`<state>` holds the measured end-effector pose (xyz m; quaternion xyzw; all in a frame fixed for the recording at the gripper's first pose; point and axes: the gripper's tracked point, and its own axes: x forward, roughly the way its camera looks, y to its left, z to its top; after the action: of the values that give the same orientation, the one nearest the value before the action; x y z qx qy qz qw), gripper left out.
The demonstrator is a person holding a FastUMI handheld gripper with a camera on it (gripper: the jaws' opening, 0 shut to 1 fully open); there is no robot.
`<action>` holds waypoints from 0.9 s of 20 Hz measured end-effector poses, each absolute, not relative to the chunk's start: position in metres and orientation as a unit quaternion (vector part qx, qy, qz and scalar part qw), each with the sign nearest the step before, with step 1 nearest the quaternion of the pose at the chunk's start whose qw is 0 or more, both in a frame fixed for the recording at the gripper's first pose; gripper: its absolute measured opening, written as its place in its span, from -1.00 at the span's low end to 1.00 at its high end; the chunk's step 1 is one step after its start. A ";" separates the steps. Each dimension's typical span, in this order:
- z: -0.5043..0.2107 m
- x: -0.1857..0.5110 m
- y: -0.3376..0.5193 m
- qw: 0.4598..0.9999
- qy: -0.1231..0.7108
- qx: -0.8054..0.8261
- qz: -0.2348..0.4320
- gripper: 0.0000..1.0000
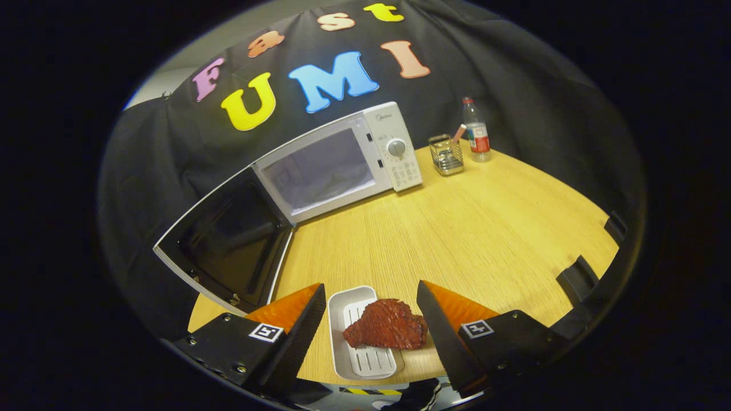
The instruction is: Open the microwave, put the food inside, and close the microwave door.
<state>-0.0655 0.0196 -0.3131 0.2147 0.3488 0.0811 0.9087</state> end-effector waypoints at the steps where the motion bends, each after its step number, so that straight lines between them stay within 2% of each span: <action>1: -0.314 -0.066 0.016 0.909 0.346 0.220 0.077 0.95; 8: -0.319 -0.066 -0.005 0.908 0.344 0.235 0.054 0.92; 11: -0.335 -0.071 -0.003 0.895 0.370 0.243 0.056 0.92; 13: -0.341 -0.075 0.007 0.880 0.388 0.267 0.068 0.83; 14: -0.344 -0.078 0.008 0.875 0.394 0.272 0.067 0.49; 16: -0.344 -0.082 0.016 0.862 0.406 0.293 0.079 0.01; 18: -0.344 -0.087 0.026 0.845 0.417 0.321 0.091 0.01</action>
<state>-0.0874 0.0260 -0.3443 0.3208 0.4174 0.0913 0.8453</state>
